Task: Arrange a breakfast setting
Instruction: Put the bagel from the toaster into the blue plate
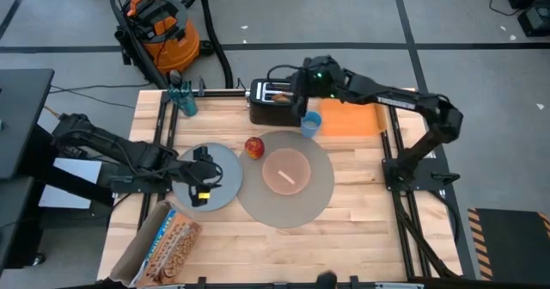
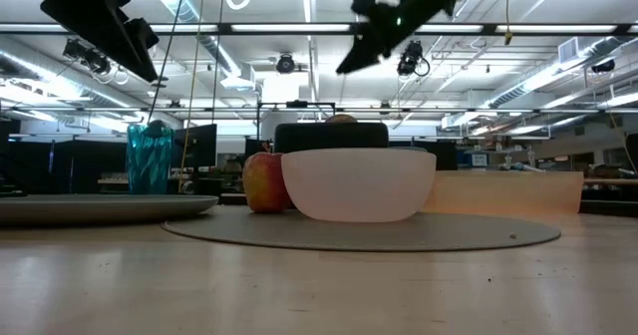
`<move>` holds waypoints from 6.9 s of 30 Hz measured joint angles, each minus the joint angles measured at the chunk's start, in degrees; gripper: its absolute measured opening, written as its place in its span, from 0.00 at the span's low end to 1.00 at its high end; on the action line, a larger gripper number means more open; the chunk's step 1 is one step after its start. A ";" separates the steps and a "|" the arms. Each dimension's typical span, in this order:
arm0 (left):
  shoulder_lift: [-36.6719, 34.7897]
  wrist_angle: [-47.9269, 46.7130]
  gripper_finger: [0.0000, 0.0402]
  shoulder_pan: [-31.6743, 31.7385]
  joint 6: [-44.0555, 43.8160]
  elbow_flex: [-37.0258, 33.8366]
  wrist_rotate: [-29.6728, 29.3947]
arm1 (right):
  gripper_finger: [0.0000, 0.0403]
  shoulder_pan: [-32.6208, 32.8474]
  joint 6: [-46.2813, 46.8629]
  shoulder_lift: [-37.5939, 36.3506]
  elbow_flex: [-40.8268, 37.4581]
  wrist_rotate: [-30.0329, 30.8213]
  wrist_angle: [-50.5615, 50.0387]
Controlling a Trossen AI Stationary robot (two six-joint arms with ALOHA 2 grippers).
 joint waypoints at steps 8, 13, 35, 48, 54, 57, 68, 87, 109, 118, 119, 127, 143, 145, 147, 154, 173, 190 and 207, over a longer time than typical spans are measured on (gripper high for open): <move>0.02 1.98 0.45 -0.16 -1.30 -0.64 -0.97 | 0.62 -6.72 0.27 6.99 -4.60 -9.60 6.89; 0.02 2.04 0.45 0.01 -1.66 -0.64 -2.05 | 0.58 -7.43 0.23 10.08 -4.55 -13.57 7.94; 0.02 4.51 0.45 0.12 0.48 -0.64 -3.46 | 0.11 -7.76 0.24 8.91 -4.57 -16.20 8.88; 4.83 -3.29 0.43 -0.07 -5.52 -0.60 -3.53 | 0.12 0.92 2.04 -7.21 -4.52 -11.60 9.16; 15.54 -2.19 0.38 -0.19 -6.60 -0.60 -3.47 | 0.11 10.35 2.07 -12.49 -4.48 -6.62 8.59; 20.15 -1.49 0.35 -0.15 -7.57 -0.60 -3.50 | 0.11 14.44 2.07 -13.95 -4.48 -4.27 8.23; 30.46 4.99 0.22 -0.18 -13.50 -0.60 -0.92 | 0.11 22.89 2.09 -14.06 -4.48 0.58 7.23; 34.60 19.57 0.19 -2.77 -14.02 -0.56 5.19 | 0.11 24.46 2.20 -13.99 -4.48 0.62 5.95; 33.94 20.26 0.19 -3.91 -8.79 3.39 6.64 | 0.11 24.46 2.28 -13.97 -4.48 0.62 4.18; 38.23 20.90 0.19 -4.37 -9.05 2.99 4.54 | 0.11 24.46 2.35 -13.97 -4.48 0.61 3.51; 38.86 22.08 0.19 -4.73 -8.79 2.99 4.65 | 0.11 24.46 2.35 -13.97 -4.48 0.61 3.50; 39.43 26.83 0.19 -7.54 -5.37 5.10 6.05 | 0.11 24.46 2.35 -13.96 -4.48 0.59 3.14; 24.11 16.72 0.19 -8.50 0.99 11.16 -9.74 | 0.11 33.15 14.01 -8.46 -4.48 5.67 1.95; 20.99 17.55 0.19 -9.23 0.98 9.61 -13.90 | 0.11 35.35 14.63 -7.68 -4.49 7.06 4.15; 18.90 20.99 0.20 -9.85 0.97 7.81 -16.25 | 0.11 37.90 14.75 -7.62 -6.07 8.62 8.68; 17.68 40.22 0.40 -11.19 7.43 0.21 -19.01 | 0.10 45.06 14.23 -7.53 -19.55 14.54 34.13; 22.80 63.86 0.46 -5.23 14.88 -0.34 -11.70 | 0.10 47.21 12.21 -1.33 -26.97 22.17 57.39; 20.21 56.89 0.10 -4.71 11.37 -0.25 -12.01 | 0.40 47.14 12.04 -2.45 -27.02 23.52 55.99; 10.57 9.62 0.10 -2.21 -16.71 -2.72 6.63 | 0.76 47.23 9.23 -10.12 -26.93 24.08 50.34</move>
